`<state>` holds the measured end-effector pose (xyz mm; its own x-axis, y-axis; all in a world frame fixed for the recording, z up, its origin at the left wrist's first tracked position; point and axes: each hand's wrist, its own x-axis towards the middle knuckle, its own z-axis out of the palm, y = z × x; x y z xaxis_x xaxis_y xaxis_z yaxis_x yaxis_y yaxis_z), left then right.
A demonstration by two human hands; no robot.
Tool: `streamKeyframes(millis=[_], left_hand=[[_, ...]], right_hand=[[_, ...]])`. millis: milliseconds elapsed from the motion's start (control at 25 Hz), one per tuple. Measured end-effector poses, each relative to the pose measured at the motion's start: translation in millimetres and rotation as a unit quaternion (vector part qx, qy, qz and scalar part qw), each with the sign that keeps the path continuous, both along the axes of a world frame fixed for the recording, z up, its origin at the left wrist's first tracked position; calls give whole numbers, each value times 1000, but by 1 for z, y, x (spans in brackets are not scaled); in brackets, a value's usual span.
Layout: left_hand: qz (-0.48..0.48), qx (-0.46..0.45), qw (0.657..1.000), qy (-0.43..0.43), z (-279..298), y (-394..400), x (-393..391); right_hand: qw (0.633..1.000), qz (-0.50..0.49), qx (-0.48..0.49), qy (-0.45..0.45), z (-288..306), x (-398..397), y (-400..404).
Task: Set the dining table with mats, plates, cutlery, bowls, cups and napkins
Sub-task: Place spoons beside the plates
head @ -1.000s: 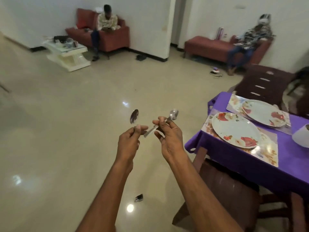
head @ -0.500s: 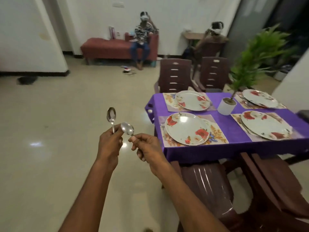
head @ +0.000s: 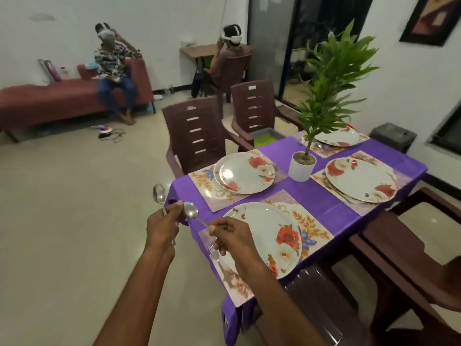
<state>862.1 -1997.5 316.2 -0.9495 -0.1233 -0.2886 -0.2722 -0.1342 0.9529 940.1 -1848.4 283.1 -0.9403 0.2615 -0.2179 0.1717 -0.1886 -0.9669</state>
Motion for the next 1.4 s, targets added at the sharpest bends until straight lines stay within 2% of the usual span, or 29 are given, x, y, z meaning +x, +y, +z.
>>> streamKeyframes(millis=[80,200,320,400,480,600,720,800,1120,1240,1400], left_hand=[[-29,-8,1000,-1,0,17,-34],[-96,-31,995,-23,-16,52,-81],[-219,-56,974,-29,-34,105,-135],[-295,-88,951,-30,-47,133,-153],[-367,-82,926,-25,-58,156,-162],[-440,-92,890,-69,-78,200,-174],[-505,-113,848,-113,-106,244,-179],[-524,-131,834,-115,-124,271,-182],[-578,-245,778,-33,-193,341,-201],[-608,-328,723,28,-203,358,-200],[-609,-374,694,79,-210,363,-195]], right_hand=[[998,-51,-45,-15,-6,-19,19],[990,-133,-30,-22,-17,-37,48],[964,-233,123,-35,-32,-68,79],[929,-287,224,-63,-38,-81,91],[884,-320,330,-89,-49,-83,101],[811,-317,458,-179,-52,-80,120],[775,-306,482,-272,-64,-75,146],[760,-304,483,-310,-79,-75,165],[761,-228,480,-373,-134,-95,238],[749,-209,494,-389,-147,-98,254],[744,-180,494,-411,-156,-102,263]])
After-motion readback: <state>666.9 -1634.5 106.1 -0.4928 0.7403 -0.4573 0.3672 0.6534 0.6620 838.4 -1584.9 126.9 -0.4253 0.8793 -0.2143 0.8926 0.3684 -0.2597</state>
